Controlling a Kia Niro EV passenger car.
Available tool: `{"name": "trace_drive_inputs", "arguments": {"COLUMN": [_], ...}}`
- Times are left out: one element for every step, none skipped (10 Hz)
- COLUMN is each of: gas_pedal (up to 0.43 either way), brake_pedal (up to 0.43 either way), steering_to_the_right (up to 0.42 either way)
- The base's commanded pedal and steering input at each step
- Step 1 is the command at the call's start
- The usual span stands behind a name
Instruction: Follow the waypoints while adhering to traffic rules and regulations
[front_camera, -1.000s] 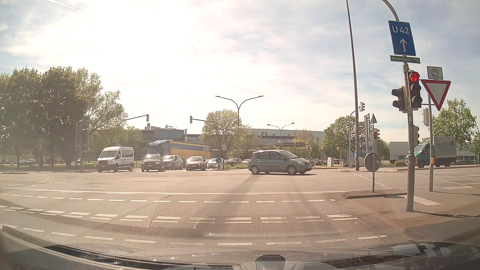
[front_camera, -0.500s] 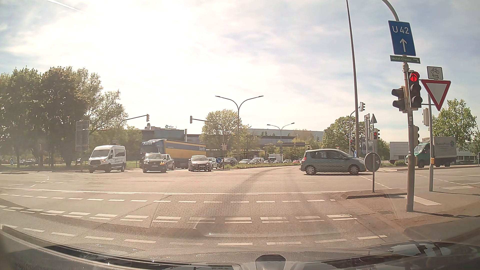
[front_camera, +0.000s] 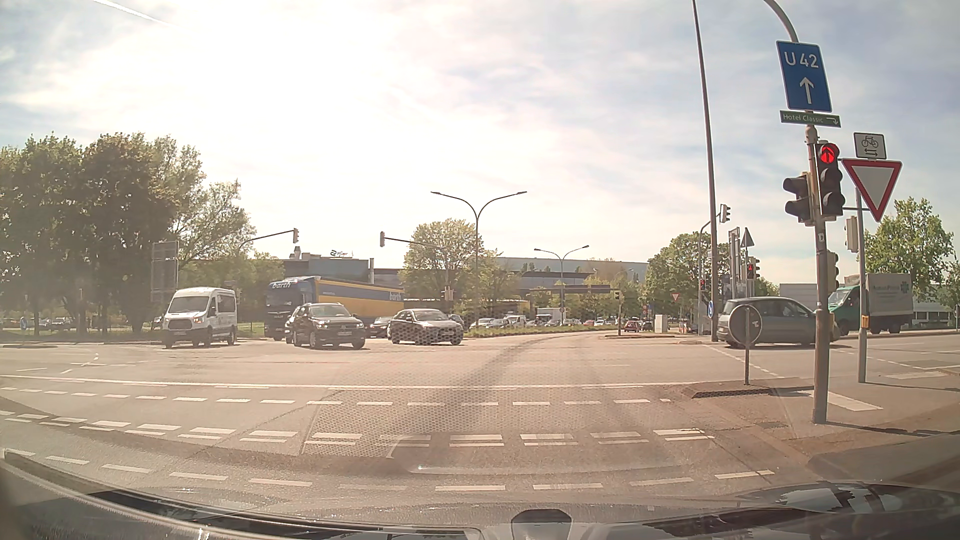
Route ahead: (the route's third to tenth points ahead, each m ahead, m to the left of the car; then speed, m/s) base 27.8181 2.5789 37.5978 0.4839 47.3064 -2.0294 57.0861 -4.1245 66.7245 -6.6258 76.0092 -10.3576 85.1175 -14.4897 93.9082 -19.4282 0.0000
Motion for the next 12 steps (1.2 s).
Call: {"name": "trace_drive_inputs", "arguments": {"gas_pedal": [0.000, 0.000, 0.000, 0.000, 0.000, 0.000, 0.000, 0.000, 0.000, 0.000, 0.000, 0.000], "brake_pedal": [0.256, 0.256, 0.256, 0.256, 0.256, 0.256, 0.256, 0.256, 0.256, 0.256, 0.256, 0.256], "steering_to_the_right": [0.014, 0.014, 0.014, 0.014, 0.014, 0.014, 0.014, 0.014, 0.014, 0.014, 0.014, 0.014]}}
